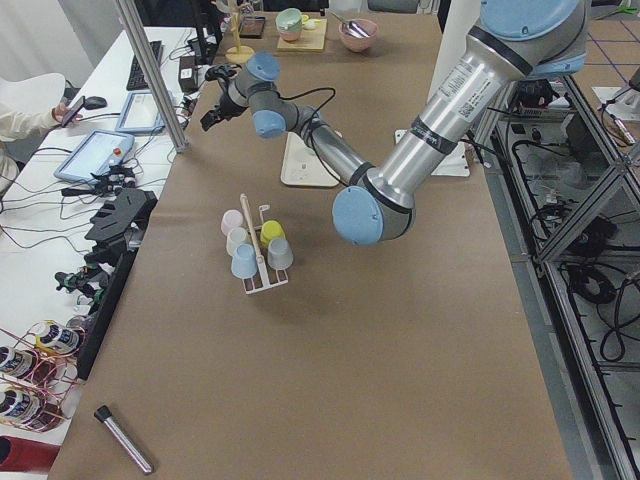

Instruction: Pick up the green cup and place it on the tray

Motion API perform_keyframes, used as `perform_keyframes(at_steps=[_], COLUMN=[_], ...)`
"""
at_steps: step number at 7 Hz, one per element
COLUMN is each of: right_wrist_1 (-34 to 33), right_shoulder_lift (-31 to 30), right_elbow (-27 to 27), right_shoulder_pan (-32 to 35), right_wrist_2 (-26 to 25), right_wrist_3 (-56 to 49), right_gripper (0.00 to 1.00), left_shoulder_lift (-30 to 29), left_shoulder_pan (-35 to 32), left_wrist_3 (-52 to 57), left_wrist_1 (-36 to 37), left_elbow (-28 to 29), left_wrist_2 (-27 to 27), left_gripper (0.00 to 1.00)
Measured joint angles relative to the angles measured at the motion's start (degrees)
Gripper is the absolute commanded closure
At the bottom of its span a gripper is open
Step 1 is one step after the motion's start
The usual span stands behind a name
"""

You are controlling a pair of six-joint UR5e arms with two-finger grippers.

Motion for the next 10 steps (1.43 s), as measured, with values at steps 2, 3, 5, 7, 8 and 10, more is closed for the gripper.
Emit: perform_keyframes(at_steps=[2, 3, 5, 7, 8, 10], right_wrist_1=[0.00, 0.00, 0.00, 0.00, 0.00, 0.06], right_shoulder_lift=[-0.02, -0.04, -0.01, -0.01, -0.17, -1.08], right_elbow=[0.06, 0.06, -0.03, 0.01, 0.20, 0.79], right_shoulder_pan=[0.03, 0.03, 0.05, 0.19, 0.24, 0.29], right_wrist_2=[-0.36, -0.45, -0.34, 0.01, 0.04, 0.10], right_wrist_3=[0.02, 0.06, 0.19, 0.33, 0.35, 0.35], right_gripper=[0.00, 0.00, 0.00, 0.00, 0.00, 0.00], left_shoulder_lift=[6.54, 9.17, 15.24, 24.86, 28.93, 34.80], left_shoulder_pan=[-13.94, -19.58, -28.86, -35.19, -36.55, -37.14], left_wrist_3=[0.51, 0.59, 0.68, 4.39, 10.48, 17.20], left_wrist_1=[8.13, 13.85, 26.01, 29.56, 30.03, 29.62], left_elbow=[0.42, 0.96, 1.27, 1.27, 1.38, 1.55], left_wrist_2=[-14.53, -20.54, -29.74, -31.72, -31.75, -31.47], left_gripper=[0.02, 0.02, 0.02, 0.02, 0.02, 0.02])
